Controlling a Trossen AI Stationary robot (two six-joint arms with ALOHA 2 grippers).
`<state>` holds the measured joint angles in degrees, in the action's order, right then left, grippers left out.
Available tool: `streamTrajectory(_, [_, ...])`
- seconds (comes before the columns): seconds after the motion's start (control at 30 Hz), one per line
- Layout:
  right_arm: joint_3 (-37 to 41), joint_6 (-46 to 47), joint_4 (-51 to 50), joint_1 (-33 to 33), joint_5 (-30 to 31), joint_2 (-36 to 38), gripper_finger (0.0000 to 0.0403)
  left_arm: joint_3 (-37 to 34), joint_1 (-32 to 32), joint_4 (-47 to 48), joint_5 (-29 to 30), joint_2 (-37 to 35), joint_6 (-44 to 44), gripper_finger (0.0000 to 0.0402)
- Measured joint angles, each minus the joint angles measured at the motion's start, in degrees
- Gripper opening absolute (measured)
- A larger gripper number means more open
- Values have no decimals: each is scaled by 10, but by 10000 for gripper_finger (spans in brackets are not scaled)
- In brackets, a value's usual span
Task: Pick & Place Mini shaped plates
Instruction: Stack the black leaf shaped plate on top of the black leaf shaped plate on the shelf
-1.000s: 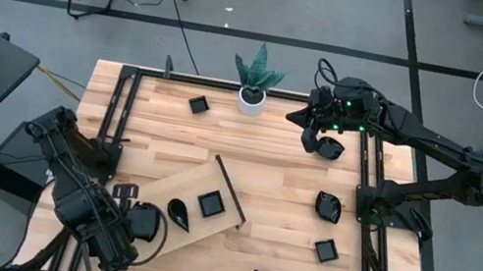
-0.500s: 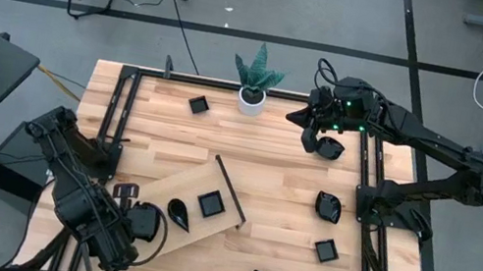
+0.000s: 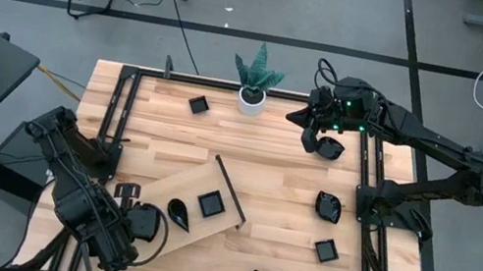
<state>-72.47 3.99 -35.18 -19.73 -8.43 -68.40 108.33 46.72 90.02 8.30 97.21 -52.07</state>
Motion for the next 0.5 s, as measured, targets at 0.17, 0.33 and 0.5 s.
streamTrajectory(0.17, [0, 3, 0, 0, 0, 0, 4, 0, 1, 0, 0, 2, 0, 0])
streamTrajectory(0.33, [0, 5, 0, 0, 0, 0, 4, 0, 7, 0, -5, 26, 2, 0])
streamTrajectory(0.5, [0, 5, 0, 0, 0, 0, 4, 0, 12, 0, -6, 36, -11, 0])
